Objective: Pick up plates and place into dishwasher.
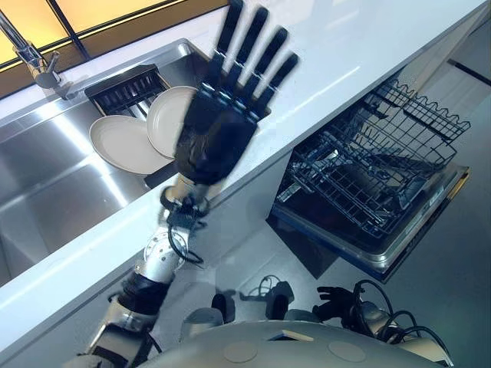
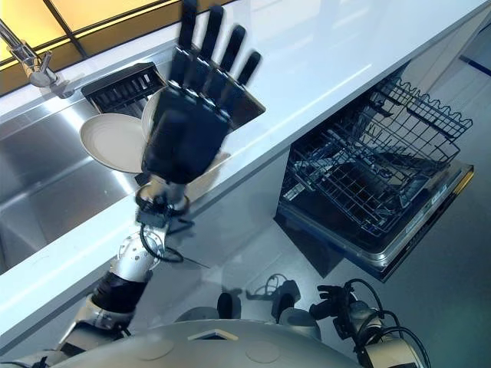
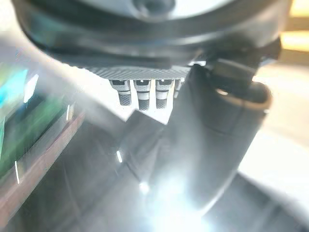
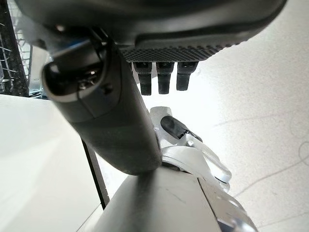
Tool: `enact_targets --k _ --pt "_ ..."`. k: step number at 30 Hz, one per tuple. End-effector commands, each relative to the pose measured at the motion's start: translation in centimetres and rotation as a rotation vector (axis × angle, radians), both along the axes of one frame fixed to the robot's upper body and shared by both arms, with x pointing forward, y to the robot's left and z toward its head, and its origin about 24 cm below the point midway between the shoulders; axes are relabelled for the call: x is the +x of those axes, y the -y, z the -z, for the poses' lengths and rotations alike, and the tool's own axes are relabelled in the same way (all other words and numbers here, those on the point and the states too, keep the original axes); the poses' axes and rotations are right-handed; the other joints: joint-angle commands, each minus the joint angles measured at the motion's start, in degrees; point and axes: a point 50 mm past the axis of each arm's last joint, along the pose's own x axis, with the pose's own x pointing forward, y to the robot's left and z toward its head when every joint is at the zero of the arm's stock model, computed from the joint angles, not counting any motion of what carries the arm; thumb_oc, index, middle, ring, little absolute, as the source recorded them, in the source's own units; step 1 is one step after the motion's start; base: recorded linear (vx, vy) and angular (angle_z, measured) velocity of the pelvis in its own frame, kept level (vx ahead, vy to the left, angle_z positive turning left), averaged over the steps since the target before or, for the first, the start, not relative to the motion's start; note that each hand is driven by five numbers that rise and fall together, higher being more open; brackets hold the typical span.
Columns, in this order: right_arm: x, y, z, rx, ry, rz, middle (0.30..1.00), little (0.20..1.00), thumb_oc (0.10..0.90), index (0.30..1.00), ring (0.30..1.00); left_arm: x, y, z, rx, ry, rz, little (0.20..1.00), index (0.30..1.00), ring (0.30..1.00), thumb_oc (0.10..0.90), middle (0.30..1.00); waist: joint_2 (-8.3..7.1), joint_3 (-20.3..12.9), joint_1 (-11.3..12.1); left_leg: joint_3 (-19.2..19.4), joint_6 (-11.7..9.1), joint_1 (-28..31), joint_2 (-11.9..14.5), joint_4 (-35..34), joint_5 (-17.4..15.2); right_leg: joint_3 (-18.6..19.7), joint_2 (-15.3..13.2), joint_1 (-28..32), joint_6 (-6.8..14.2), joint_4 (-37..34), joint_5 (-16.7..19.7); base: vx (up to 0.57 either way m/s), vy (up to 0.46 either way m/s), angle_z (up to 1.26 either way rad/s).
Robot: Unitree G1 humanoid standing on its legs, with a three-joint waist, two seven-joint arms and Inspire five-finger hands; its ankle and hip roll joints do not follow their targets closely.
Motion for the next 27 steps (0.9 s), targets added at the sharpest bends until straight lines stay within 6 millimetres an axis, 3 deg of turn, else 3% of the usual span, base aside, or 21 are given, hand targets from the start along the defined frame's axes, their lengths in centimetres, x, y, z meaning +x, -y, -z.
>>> enact_targets --k 1,7,18,27 --pt "-2.3 -1.5 0.8 0.048 -0.058 -0.023 0.900 0.900 0.800 0.900 0.900 -1.1 -1.9 -5.7 0.043 0.275 -0.404 0.900 0.900 0.900 0.800 0.900 2.14 -2.36 1.59 0.32 2.33 -0.15 -2.54 0.35 -5.54 -0.35 2.28 -0.63 0.24 7.26 -8.93 0.10 0.050 0.02" --pt "-3.9 -1.0 1.0 0.027 -0.108 -0.056 0.900 0.900 0.800 0.900 0.900 0.4 -4.1 -7.1 0.311 0.213 -0.765 0.900 0.900 0.900 0.800 0.900 2.29 -3.23 1.29 0.12 2.79 0.64 -2.93 0.90 -5.81 -0.14 2.20 -0.17 0.12 7.95 -9.70 0.12 0.076 0.04" --pt "-4.9 0.3 0.7 -0.039 -0.167 -0.158 0.900 0.900 0.800 0.900 0.900 5.2 -11.2 -7.5 0.475 -0.144 -0.941 0.900 0.900 0.900 0.800 0.900 3.67 -3.12 -1.25 2.54 3.66 1.15 -3.66 0.74 -5.96 1.76 1.52 -0.97 1.32 8.27 -9.26 0.11 0.125 -0.06" --pt "-5.1 1.1 0.5 -0.079 -0.176 -0.163 0.900 0.900 0.800 0.900 0.900 6.7 -15.7 -7.5 0.540 -0.291 -1.063 0.900 0.900 0.900 0.800 0.900 3.83 -1.08 -2.94 4.91 5.47 -0.25 -4.91 2.76 -7.15 4.41 -0.19 -4.86 3.93 11.22 -7.98 0.09 0.140 -0.09"
